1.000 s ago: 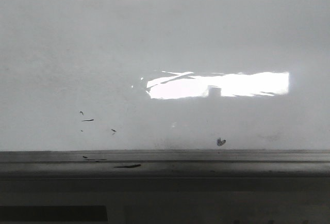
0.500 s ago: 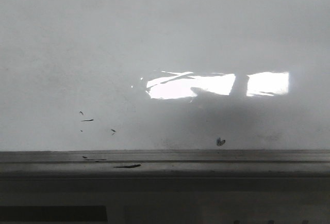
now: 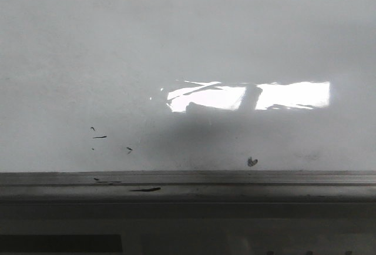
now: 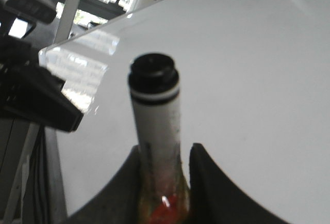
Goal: Write number 7 on whiteboard
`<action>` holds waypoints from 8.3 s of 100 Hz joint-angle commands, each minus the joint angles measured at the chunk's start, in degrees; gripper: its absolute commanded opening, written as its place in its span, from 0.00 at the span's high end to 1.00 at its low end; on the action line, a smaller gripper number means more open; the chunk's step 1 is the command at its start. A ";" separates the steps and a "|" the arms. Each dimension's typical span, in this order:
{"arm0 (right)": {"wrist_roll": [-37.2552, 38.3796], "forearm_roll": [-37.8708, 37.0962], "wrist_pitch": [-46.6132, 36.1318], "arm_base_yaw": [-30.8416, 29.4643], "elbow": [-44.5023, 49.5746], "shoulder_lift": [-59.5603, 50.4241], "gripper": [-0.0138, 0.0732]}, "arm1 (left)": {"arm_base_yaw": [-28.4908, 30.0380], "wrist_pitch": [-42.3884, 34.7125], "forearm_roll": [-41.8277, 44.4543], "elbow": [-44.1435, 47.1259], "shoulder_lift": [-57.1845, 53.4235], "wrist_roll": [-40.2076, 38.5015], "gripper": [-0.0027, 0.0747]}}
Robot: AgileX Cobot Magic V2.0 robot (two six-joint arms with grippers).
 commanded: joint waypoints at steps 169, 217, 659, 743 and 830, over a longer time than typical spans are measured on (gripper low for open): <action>-3.32 6.26 0.54 -15.89 -1.66 12.70 0.89 | 0.11 -0.72 -0.50 -1.53 0.46 -0.36 0.99; -3.04 6.37 16.65 -16.86 -1.66 8.94 0.89 | 0.11 -0.72 -0.50 -1.53 0.46 -0.36 0.99; -2.90 15.68 32.17 14.06 -11.95 -2.36 0.89 | -0.01 46.70 -26.69 -20.10 43.73 44.71 0.99; -2.90 15.78 31.95 14.06 -12.11 -0.87 0.25 | -0.01 44.31 -20.85 -20.10 45.95 44.71 0.99; -2.90 15.27 39.69 14.06 -14.56 -22.71 0.90 | -0.01 15.70 -14.73 -20.00 46.29 5.57 0.99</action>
